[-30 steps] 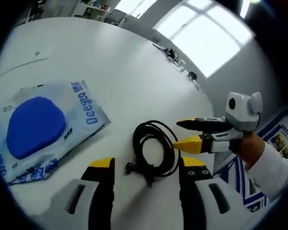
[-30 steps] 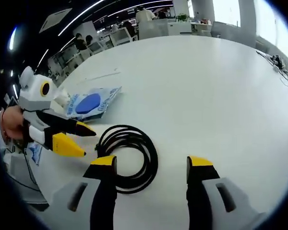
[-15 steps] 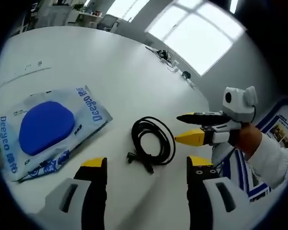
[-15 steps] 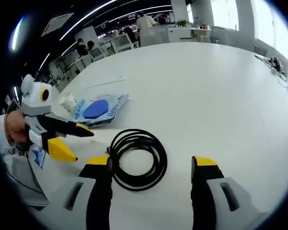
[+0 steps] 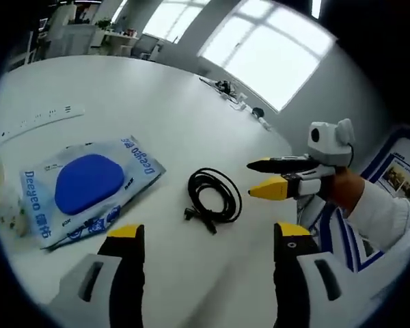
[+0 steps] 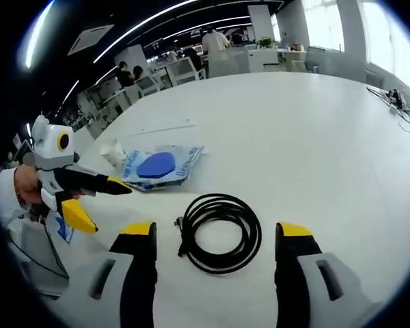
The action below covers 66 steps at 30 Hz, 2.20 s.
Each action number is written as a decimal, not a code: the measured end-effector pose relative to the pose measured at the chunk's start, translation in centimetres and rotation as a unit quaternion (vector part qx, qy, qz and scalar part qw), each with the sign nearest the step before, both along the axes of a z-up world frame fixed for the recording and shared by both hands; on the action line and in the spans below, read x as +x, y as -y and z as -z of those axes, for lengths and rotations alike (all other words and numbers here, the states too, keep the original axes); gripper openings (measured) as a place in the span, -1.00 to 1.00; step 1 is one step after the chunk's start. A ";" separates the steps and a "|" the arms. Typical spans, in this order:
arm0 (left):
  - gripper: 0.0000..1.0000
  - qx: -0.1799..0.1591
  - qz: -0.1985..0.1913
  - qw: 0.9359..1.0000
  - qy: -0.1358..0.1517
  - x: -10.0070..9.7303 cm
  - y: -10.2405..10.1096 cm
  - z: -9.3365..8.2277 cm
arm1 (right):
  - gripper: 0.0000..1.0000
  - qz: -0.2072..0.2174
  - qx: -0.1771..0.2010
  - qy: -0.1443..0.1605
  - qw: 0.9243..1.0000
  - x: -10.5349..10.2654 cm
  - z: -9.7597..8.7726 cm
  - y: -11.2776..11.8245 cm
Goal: Arrange the tabletop items into an orderly group along one side of the table until the central work area is clear of visible clutter.
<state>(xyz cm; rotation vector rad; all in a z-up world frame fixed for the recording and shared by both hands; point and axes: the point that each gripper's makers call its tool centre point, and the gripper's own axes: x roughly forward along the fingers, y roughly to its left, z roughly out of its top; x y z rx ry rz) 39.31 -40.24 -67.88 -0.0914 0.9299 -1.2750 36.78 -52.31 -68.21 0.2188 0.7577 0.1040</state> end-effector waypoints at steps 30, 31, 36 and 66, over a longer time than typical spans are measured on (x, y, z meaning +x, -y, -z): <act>0.81 -0.021 -0.088 0.995 0.052 1.9 -14.2 -4.5 | 0.61 -0.079 0.016 0.041 0.996 1.3 -3.8 -9.4; 0.82 -0.022 -0.091 0.994 0.055 1.9 -14.6 -4.7 | 0.61 -0.082 0.020 0.044 0.995 1.4 -4.0 -10.0; 0.82 -0.025 -0.109 0.992 0.062 1.7 -17.3 -5.4 | 0.60 -0.103 0.026 0.045 0.993 1.7 -4.1 -12.5; 0.76 0.006 -0.247 0.967 0.058 0.7 -35.7 -4.3 | 0.56 -0.229 0.060 0.021 0.971 2.7 -2.1 -29.3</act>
